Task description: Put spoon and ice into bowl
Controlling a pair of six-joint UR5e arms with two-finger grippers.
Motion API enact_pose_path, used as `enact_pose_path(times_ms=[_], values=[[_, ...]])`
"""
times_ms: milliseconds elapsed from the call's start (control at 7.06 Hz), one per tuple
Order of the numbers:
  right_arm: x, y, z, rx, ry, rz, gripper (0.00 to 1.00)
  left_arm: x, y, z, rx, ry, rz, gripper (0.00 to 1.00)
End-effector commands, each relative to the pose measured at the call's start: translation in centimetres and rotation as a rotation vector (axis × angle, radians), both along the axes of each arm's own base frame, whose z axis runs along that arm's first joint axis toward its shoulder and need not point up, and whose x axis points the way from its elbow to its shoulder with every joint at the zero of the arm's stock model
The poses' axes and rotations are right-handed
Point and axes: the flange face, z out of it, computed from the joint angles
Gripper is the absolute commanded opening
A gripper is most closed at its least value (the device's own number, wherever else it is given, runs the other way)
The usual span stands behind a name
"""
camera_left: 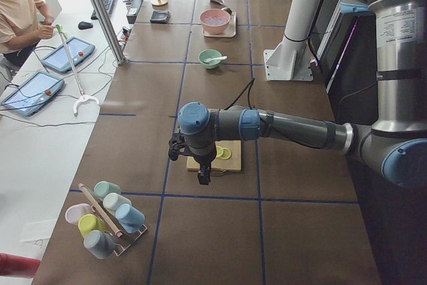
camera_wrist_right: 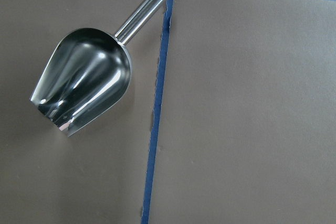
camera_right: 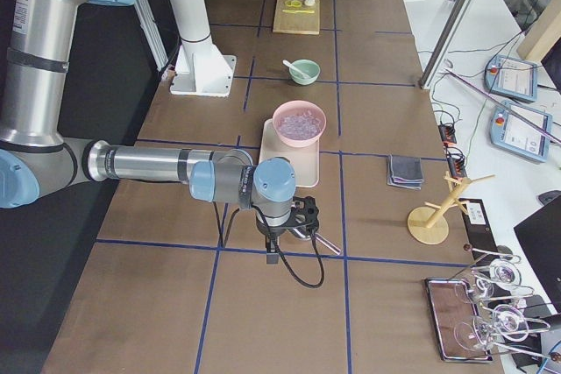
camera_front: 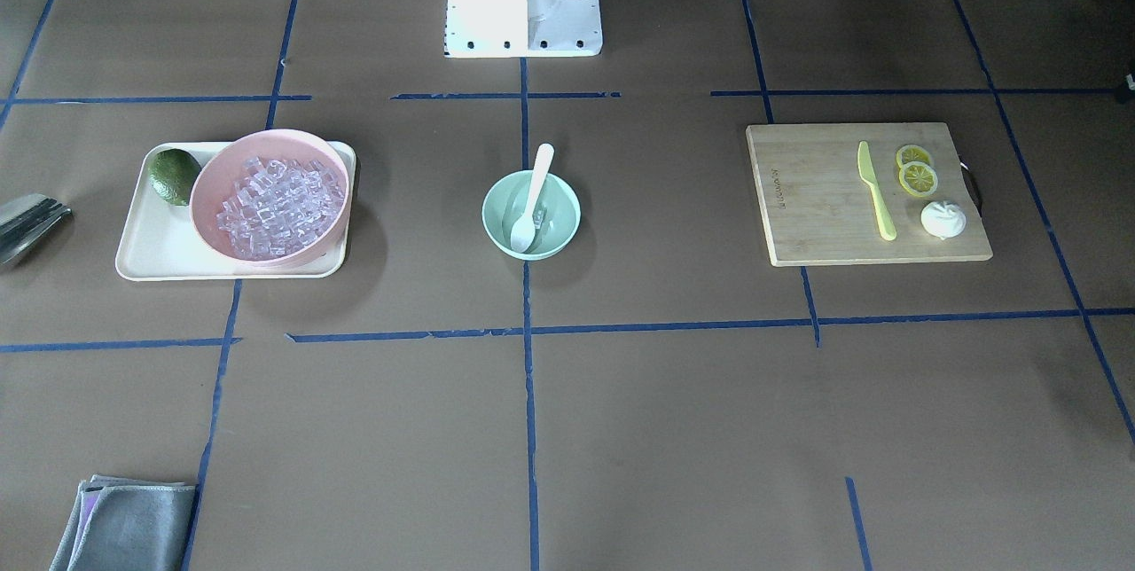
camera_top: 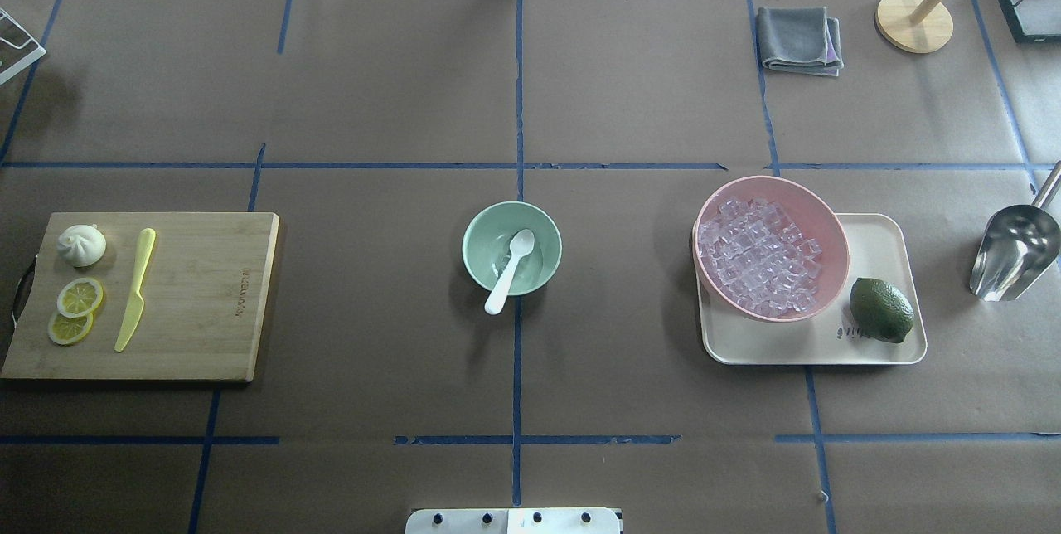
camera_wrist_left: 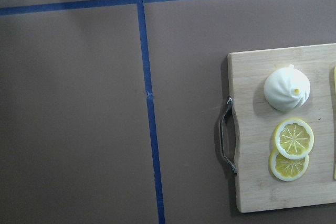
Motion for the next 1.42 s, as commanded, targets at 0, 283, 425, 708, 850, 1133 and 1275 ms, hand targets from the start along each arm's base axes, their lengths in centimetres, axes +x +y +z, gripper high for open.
enact_pose_path(times_ms=[0,283,425,708,850,1133,1275], values=[[0.0,0.0,0.0,0.002,0.000,-0.001,1.00,0.0,0.2,0.6,-0.012,-0.002,0.002,1.00],[0.0,-0.1,-0.1,0.006,0.003,-0.003,1.00,-0.4,0.6,1.6,-0.039,-0.005,-0.005,1.00],[0.0,-0.1,-0.4,0.015,0.001,-0.004,1.00,-1.0,0.7,2.1,-0.049,-0.005,-0.018,1.00],[0.0,-0.2,-0.8,0.021,0.002,-0.003,1.00,-2.3,0.9,2.2,-0.048,-0.004,-0.050,1.00],[0.0,-0.3,-0.8,0.026,0.002,-0.003,1.00,-2.5,1.4,2.6,-0.057,-0.005,-0.055,1.00],[0.0,-0.3,-1.0,0.039,0.000,0.000,1.00,-2.6,1.8,3.0,-0.077,-0.004,-0.065,1.00],[0.0,-0.4,-1.0,0.041,0.000,0.000,1.00,-2.6,1.8,2.9,-0.074,-0.006,-0.067,1.00]])
